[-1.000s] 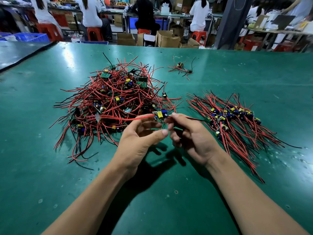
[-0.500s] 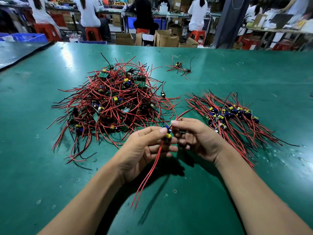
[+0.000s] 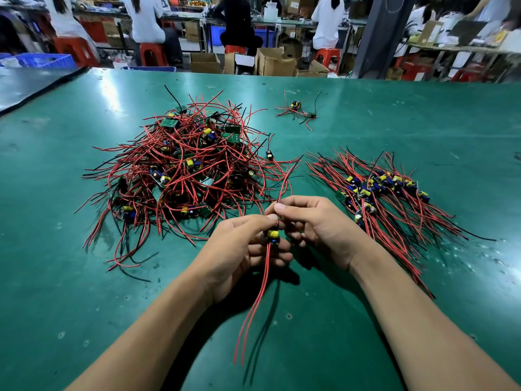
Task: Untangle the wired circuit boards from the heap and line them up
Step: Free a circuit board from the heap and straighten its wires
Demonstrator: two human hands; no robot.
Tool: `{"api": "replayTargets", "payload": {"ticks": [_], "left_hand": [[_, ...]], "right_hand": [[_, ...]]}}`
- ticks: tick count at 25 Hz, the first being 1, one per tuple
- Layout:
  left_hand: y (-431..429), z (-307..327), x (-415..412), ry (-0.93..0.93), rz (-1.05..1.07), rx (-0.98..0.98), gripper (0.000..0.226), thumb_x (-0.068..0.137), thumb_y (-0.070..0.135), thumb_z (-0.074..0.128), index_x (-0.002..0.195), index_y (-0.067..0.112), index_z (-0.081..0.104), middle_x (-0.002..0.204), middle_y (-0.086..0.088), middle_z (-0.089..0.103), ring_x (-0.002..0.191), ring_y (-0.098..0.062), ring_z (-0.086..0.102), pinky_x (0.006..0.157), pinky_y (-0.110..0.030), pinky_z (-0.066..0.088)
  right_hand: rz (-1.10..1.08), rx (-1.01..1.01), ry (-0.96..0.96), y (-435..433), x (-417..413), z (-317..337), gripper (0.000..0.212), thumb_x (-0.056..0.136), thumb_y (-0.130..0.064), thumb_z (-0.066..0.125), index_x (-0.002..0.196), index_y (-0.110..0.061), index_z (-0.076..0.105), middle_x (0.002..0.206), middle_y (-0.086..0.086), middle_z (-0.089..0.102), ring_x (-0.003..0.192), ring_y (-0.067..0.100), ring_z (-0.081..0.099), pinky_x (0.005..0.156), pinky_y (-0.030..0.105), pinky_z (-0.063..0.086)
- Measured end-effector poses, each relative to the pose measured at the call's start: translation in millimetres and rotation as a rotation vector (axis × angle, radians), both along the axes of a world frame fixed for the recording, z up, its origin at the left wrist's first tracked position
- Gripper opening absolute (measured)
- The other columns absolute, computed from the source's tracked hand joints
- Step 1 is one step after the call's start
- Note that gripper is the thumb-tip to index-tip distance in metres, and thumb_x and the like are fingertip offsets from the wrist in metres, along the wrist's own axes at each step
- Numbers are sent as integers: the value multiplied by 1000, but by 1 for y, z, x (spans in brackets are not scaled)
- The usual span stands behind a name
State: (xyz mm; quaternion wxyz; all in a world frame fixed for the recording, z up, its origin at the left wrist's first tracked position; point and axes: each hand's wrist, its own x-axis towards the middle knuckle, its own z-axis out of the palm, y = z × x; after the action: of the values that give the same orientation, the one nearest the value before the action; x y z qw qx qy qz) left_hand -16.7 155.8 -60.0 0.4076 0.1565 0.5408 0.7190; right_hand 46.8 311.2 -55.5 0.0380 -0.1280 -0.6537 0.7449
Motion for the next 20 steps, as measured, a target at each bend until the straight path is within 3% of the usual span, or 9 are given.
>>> {"api": "replayTargets", "payload": {"ticks": [2,4,8,13,20], "left_hand": [[2,0,2,36,28,-27,11,88,15,63,83,7,69,73,-22,70,58,-30,69,57,-31,60],[3,-1,3,58,66,-46,20,92,12,59,76,9,71,75,-23,71,61,-30,70,57,-32,60],[4,-2,2,97,133,-49,19,93,10,60,80,0,71,74,-21,71,59,-27,69,53,-30,59],[5,-4,2,126,175,-97,18,89,5,61,86,-13,65,65,-19,63,48,-25,58,47,-27,53],[4,0,6,217,129,-136,15,84,-2,58,71,-4,65,53,-15,56,39,-22,50,39,-21,43]], "right_hand": [[16,-21,5,-1,0,-2,12,88,-25,69,86,-16,77,70,-1,66,52,5,48,45,14,37],[33,-82,8,-4,0,-1,13,85,-26,71,89,-14,76,73,3,67,51,9,54,43,16,40],[35,-86,4,-7,0,-3,36,80,-27,76,105,-1,72,81,8,69,56,12,60,46,19,46],[-48,59,-53,-8,-3,-4,24,91,-25,71,97,-2,73,74,10,62,50,10,54,43,16,40],[-186,93,-118,2,-5,-7,20,97,-30,63,96,-16,77,51,1,42,40,11,32,41,16,24]]}}
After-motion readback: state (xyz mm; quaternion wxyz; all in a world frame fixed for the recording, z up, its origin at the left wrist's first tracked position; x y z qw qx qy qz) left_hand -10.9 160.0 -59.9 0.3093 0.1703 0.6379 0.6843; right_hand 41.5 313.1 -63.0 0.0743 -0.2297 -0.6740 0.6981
